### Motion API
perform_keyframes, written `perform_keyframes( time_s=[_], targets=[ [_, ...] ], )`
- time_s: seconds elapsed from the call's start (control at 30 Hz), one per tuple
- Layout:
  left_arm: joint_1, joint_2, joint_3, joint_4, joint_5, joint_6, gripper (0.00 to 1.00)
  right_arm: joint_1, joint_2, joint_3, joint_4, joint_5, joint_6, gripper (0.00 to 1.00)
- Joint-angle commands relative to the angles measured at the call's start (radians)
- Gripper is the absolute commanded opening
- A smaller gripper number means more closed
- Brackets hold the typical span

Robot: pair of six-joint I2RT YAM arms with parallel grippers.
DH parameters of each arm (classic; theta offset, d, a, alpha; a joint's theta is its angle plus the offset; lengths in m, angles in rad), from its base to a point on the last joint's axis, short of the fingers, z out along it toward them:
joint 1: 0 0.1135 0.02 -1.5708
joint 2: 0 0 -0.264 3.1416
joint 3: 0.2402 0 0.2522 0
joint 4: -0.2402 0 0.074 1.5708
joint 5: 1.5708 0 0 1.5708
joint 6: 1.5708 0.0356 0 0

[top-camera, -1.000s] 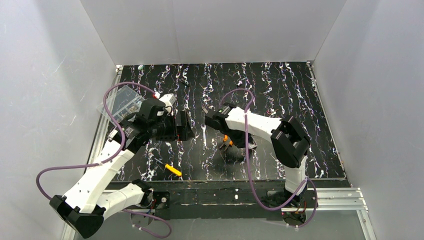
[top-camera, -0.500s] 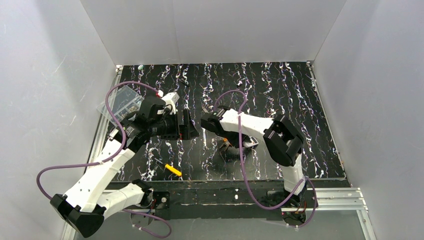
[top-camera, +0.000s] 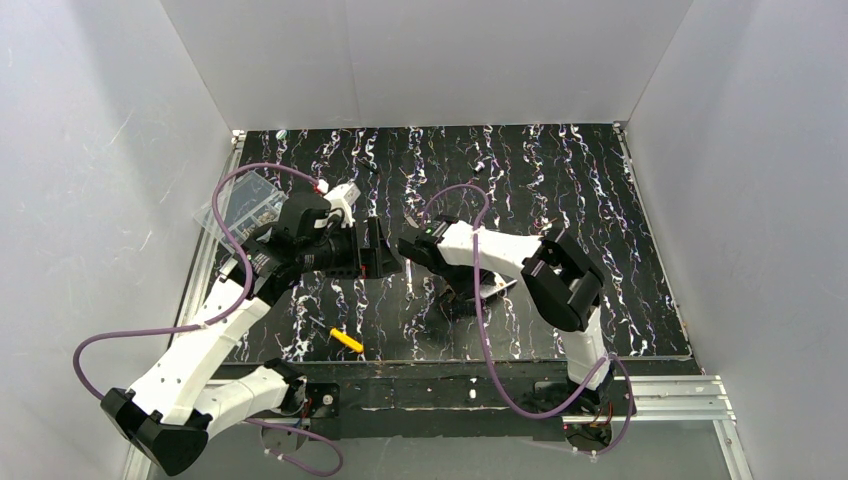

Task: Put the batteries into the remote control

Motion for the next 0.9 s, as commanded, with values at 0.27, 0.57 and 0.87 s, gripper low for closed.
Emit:
perform_keyframes(
  time_s=[0.27,0.57,0.87],
  targets=[
    [0.004,0.006,-0.019,0.0,0.058,-0.013,0.98,0.003,0.04,-0.016,0.136,-0.094,-0.01,0.58],
    [0.004,-0.032,-0.049,-0.022,0.033,-0.011,0.98,0.005,0.058,-0.036,0.165,-0.148,-0.033,0.62],
    [0.004,-0.008,-0.049,-0.039,0.041,0.017,0.98,0.005,0.039,-0.039,0.181,-0.204,-0.049,0.72]
  ],
)
